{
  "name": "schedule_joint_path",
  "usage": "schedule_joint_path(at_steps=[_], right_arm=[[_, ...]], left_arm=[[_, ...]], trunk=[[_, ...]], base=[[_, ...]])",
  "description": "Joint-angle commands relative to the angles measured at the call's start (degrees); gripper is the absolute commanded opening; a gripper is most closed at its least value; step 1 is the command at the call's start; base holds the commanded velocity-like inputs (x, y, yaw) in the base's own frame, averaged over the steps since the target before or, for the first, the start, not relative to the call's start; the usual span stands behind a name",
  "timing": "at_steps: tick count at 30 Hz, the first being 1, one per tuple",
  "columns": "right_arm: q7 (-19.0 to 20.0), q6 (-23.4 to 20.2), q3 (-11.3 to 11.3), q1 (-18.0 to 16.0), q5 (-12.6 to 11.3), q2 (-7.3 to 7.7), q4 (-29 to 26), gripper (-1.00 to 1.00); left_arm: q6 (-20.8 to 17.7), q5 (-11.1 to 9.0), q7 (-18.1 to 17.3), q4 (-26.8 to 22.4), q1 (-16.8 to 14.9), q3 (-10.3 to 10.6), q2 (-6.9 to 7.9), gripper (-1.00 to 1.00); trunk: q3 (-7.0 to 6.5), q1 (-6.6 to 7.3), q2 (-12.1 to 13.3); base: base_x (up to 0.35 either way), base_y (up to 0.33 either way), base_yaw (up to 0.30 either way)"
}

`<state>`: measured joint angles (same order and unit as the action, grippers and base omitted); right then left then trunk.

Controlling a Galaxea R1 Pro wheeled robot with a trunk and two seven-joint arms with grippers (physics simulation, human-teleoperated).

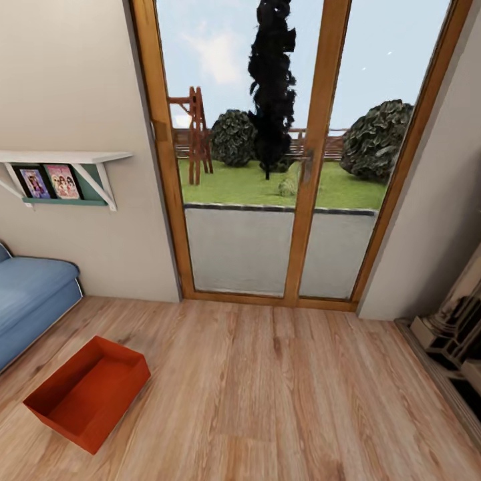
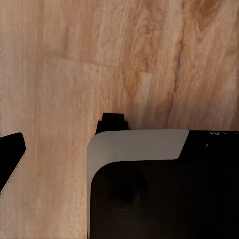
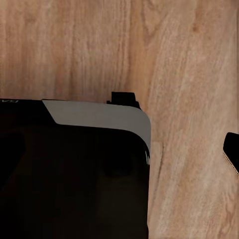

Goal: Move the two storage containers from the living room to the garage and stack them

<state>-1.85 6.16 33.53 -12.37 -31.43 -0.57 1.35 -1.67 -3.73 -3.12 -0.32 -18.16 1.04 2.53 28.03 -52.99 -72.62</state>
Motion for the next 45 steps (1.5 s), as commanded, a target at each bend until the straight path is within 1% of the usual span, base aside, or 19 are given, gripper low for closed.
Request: schedule_joint_path(at_steps=[1, 7, 45], right_arm=[[-0.08, 0.26, 0.48, -0.04, -0.48, -0.05, 0.14, 1.0], [-0.08, 0.34, 0.48, -0.03, -0.56, 0.04, 0.14, 1.0], [-0.08, 0.35, 0.48, -0.03, -0.56, 0.04, 0.14, 1.0]], left_arm=[[-0.18, -0.4, -0.22, -0.03, -0.01, 0.11, 0.02, 1.0], [-0.18, -0.4, -0.22, -0.03, -0.02, 0.12, 0.02, 1.0], [-0.09, -0.31, -0.22, -0.03, 0.0, 0.13, 0.02, 1.0]], trunk=[[0.05, -0.03, -0.03], [0.05, -0.03, -0.03], [0.05, -0.03, -0.03]], base=[[0.321, 0.0, 0.021], [0.321, 0.0, 0.195], [0.315, 0.0, 0.269]])
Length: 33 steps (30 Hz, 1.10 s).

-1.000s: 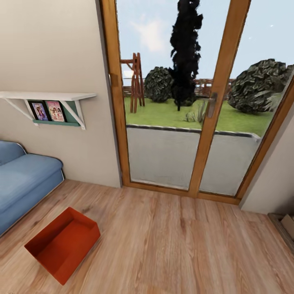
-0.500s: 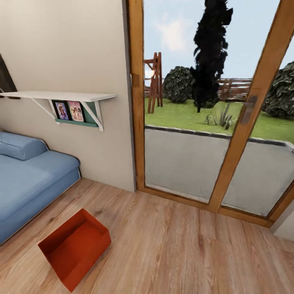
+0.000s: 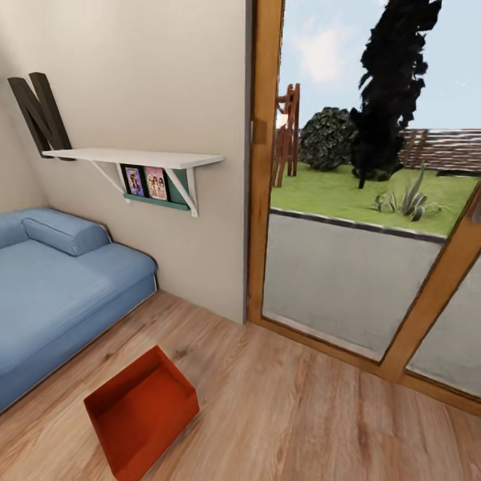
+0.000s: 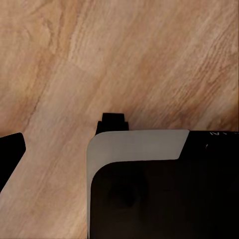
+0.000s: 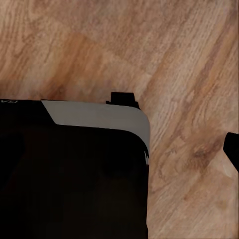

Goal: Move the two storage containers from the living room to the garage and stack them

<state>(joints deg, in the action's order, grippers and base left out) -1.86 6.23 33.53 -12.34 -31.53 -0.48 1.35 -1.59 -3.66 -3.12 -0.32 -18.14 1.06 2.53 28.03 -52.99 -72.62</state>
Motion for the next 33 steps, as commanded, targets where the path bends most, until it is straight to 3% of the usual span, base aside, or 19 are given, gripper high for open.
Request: schedule_joint_path(at_steps=[1, 23, 33], right_arm=[[-0.08, 0.27, 0.48, -0.05, -0.46, -0.04, 0.14, 1.0], [-0.08, 0.27, 0.48, -0.05, -0.44, -0.04, 0.14, 1.0], [-0.08, 0.21, 0.48, -0.06, -0.31, -0.04, 0.14, 1.0]], left_arm=[[-0.17, -0.39, -0.22, -0.05, -0.04, 0.13, 0.01, 1.0], [-0.17, -0.47, -0.22, -0.07, -0.05, 0.09, 0.01, 1.0], [-0.17, -0.39, -0.22, -0.1, -0.03, 0.09, 0.01, 1.0]], trunk=[[0.05, -0.03, -0.03], [0.05, -0.03, -0.03], [0.05, -0.03, -0.03]], base=[[0.25, 0.0, 0.27], [0.04, 0.0, 0.269], [0.265, -0.039, 0.038]])
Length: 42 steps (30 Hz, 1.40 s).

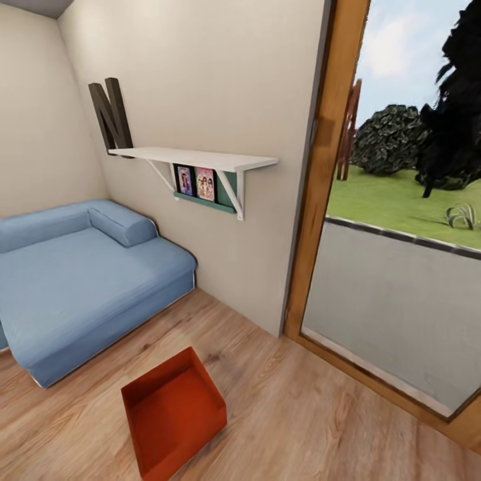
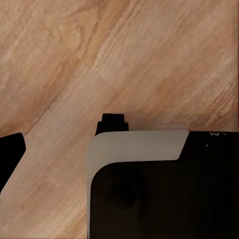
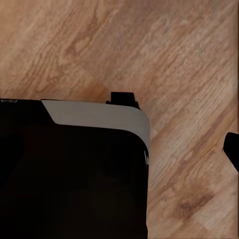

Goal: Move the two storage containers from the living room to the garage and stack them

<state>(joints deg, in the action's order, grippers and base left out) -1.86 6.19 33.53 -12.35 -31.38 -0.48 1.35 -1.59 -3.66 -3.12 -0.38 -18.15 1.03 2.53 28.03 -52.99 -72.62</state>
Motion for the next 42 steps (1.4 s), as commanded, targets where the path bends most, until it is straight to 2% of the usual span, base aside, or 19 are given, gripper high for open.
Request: schedule_joint_path(at_steps=[1, 9, 28, 42], right_arm=[[-0.06, 0.24, 0.48, -0.05, -0.45, -0.05, 0.14, 1.0], [-0.07, 0.3, 0.48, -0.07, -0.51, 0.01, 0.14, 1.0], [-0.07, 0.31, 0.48, -0.05, -0.52, -0.03, 0.14, 1.0], [-0.06, 0.26, 0.48, -0.06, -0.35, -0.05, 0.14, 1.0]], left_arm=[[-0.17, -0.39, -0.22, -0.03, -0.01, 0.12, 0.02, 1.0], [-0.17, -0.39, -0.22, -0.05, 0.01, 0.13, 0.02, 1.0], [-0.17, -0.51, -0.22, -0.01, -0.04, 0.12, 0.11, 1.0], [-0.17, -0.47, -0.22, -0.06, -0.02, 0.13, 0.11, 1.0]], trunk=[[0.05, -0.03, -0.03], [0.05, -0.03, -0.03], [0.05, -0.03, -0.03], [0.05, -0.03, -0.03]], base=[[0.309, -0.096, 0.002], [0.243, -0.09, 0.084], [0.011, -0.004, 0.258], [0.215, -0.144, 0.016]])
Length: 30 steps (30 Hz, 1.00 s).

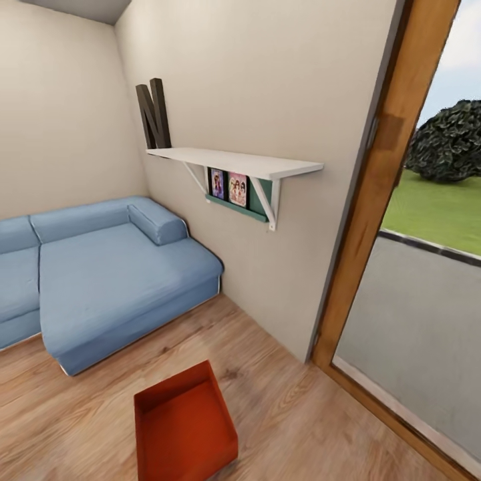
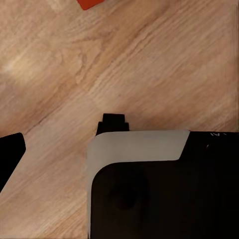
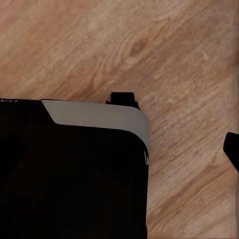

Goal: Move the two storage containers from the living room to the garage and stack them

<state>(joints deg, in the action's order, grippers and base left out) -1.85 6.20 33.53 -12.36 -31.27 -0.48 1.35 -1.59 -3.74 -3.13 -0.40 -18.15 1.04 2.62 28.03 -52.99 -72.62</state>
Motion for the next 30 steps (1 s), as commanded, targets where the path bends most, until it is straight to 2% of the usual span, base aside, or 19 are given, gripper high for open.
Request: schedule_joint_path(at_steps=[1, 9, 30], right_arm=[[-0.07, 0.24, 0.48, -0.05, -0.46, -0.05, 0.14, 1.0], [-0.07, 0.29, 0.48, -0.07, -0.45, 0.0, 0.14, 1.0], [-0.08, 0.36, 0.48, -0.04, -0.45, 0.03, 0.14, 1.0]], left_arm=[[-0.17, -0.4, -0.21, -0.03, -0.03, 0.15, 0.02, 1.0], [-0.17, -0.4, -0.21, -0.04, -0.01, 0.15, 0.08, 1.0], [-0.17, -0.48, -0.21, -0.01, -0.03, 0.12, 0.11, 1.0]], trunk=[[0.05, -0.02, -0.03], [0.05, -0.02, -0.03], [0.05, -0.02, -0.03]], base=[[0.242, -0.167, 0.0], [0.147, -0.1, 0.068], [0.002, -0.001, 0.265]])
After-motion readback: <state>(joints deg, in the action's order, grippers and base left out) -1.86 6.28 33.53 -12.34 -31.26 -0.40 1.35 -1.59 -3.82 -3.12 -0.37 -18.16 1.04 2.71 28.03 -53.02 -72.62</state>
